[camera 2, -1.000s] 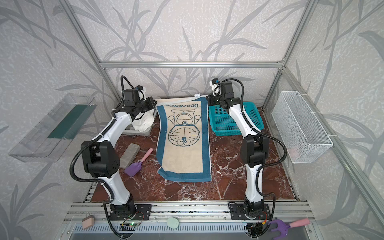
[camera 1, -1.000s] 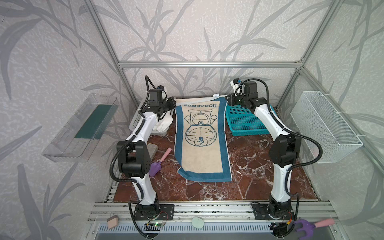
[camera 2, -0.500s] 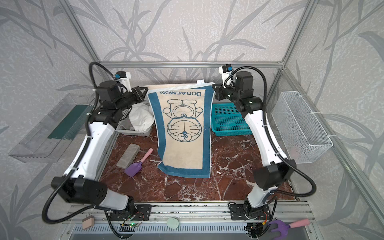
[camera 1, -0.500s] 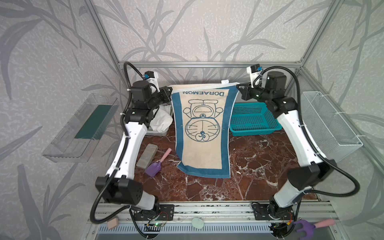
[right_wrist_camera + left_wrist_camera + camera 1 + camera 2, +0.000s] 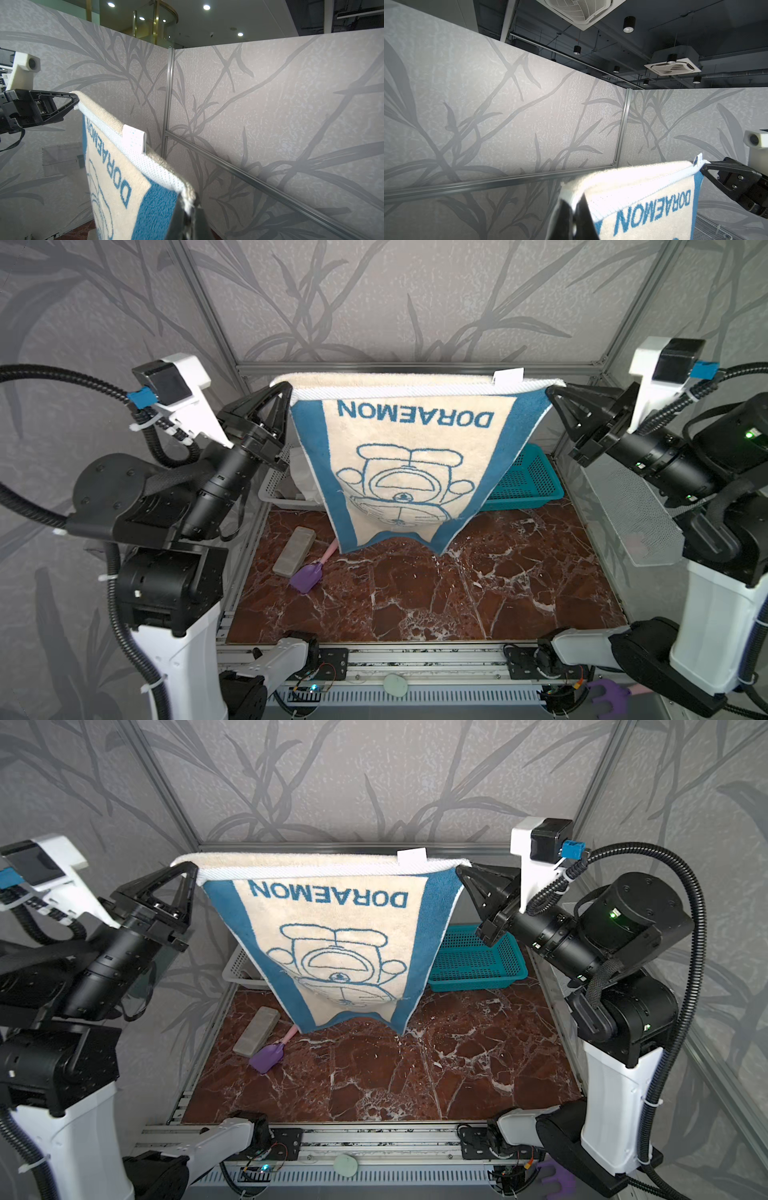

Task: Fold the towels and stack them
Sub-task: 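Lower the hanging towel with both grippers, laying it flat on the table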

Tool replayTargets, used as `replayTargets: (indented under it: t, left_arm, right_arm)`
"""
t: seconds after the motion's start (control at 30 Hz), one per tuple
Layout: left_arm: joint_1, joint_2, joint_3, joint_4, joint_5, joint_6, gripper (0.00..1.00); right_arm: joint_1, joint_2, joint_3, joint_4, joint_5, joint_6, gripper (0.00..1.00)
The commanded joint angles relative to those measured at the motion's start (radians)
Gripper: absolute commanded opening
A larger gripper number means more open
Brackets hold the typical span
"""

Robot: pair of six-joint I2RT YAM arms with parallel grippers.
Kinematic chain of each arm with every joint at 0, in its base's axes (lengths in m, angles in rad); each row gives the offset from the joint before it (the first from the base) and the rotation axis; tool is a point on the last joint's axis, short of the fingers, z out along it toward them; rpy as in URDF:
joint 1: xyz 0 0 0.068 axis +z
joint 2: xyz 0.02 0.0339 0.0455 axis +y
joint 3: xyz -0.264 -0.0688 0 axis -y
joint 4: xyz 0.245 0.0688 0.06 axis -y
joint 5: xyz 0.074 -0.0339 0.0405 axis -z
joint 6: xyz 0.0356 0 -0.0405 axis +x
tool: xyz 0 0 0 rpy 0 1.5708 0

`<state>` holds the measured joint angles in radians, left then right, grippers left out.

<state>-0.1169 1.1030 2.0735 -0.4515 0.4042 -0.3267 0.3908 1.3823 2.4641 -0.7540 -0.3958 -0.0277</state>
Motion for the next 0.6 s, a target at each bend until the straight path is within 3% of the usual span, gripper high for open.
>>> replayTargets:
  t: [0.0, 0.23, 0.4, 0.57]
  left_arm:
    - [0.028, 0.015, 0.066, -0.036, -0.2, 0.053, 0.0]
    - [0.028, 0.134, 0.152, -0.2, -0.254, 0.107, 0.0]
    - [0.037, 0.195, 0.002, -0.117, -0.274, 0.126, 0.0]
    - [0.058, 0.313, -0.081, -0.04, -0.247, 0.125, 0.0]
  right_arm:
    - [-0.028, 0.015, 0.103, -0.095, 0.123, 0.003, 0.0]
    - [-0.028, 0.054, 0.097, -0.07, 0.19, 0.012, 0.0]
    - [-0.031, 0.172, 0.074, -0.054, 0.243, -0.012, 0.0]
    - [-0.051, 0.391, 0.135, -0.036, 0.239, -0.011, 0.0]
